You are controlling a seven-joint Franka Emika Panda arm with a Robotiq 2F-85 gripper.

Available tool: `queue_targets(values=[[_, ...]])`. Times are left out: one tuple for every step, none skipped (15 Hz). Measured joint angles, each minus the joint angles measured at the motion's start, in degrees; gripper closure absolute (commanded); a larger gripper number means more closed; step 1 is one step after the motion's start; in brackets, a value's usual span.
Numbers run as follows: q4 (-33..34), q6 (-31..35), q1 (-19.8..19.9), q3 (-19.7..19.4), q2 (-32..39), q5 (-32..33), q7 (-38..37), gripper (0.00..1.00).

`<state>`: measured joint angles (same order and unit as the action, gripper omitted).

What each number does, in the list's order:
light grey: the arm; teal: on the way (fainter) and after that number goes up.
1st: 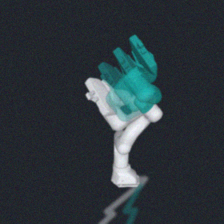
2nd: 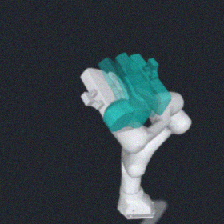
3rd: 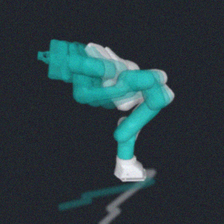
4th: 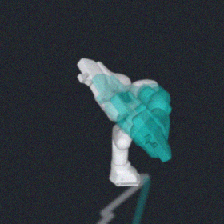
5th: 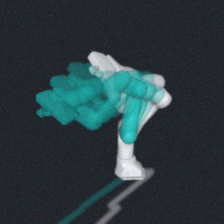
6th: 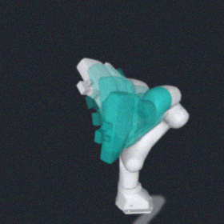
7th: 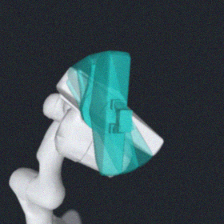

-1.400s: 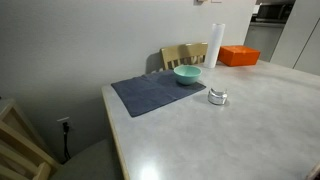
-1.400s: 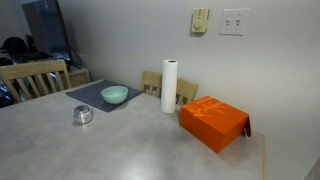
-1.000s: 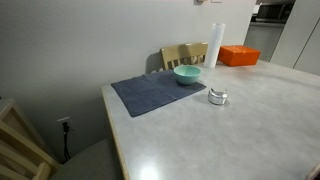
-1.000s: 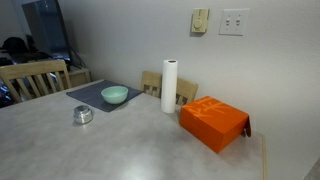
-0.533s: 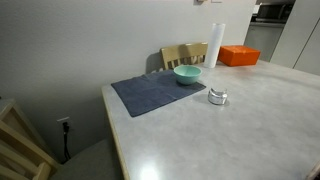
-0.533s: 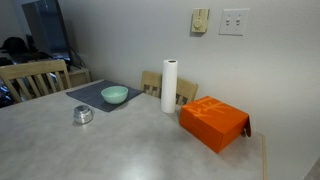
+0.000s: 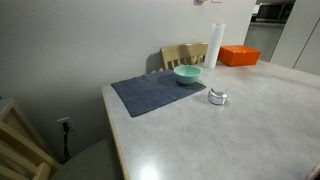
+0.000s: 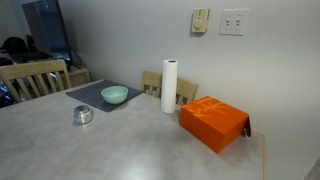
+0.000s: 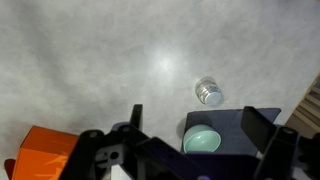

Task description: Take the silver lid from the silver bottle and place it on the table

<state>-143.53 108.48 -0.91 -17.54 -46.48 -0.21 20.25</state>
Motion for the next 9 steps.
queue_targets(values=[[-0.1,0.0,0.0,0.1,0.3,0.0,0.0,0.00],[-0.3,0.0,0.0,0.3,0.8,0.0,0.0,0.00],[-0.6,-0.1,-0.1,0.5,1.5,0.0,0.0,0.00],[-0.8,-0.1,-0.2,0.8,2.5,0.0,0.0,0.00],[-1.0,-0.1,-0.4,1.0,3.8,0.0,0.0,0.00],[-1.2,-0.2,-0.8,1.3,5.5,0.0,0.1,0.00],[-1.3,-0.4,-1.4,1.4,7.4,-0.3,0.3,0.00],[-1.5,-0.6,-2.2,1.6,9.7,-0.7,0.6,0.00],[-1.5,-0.7,-3.0,1.7,12.3,-1.4,1.0,0.00]])
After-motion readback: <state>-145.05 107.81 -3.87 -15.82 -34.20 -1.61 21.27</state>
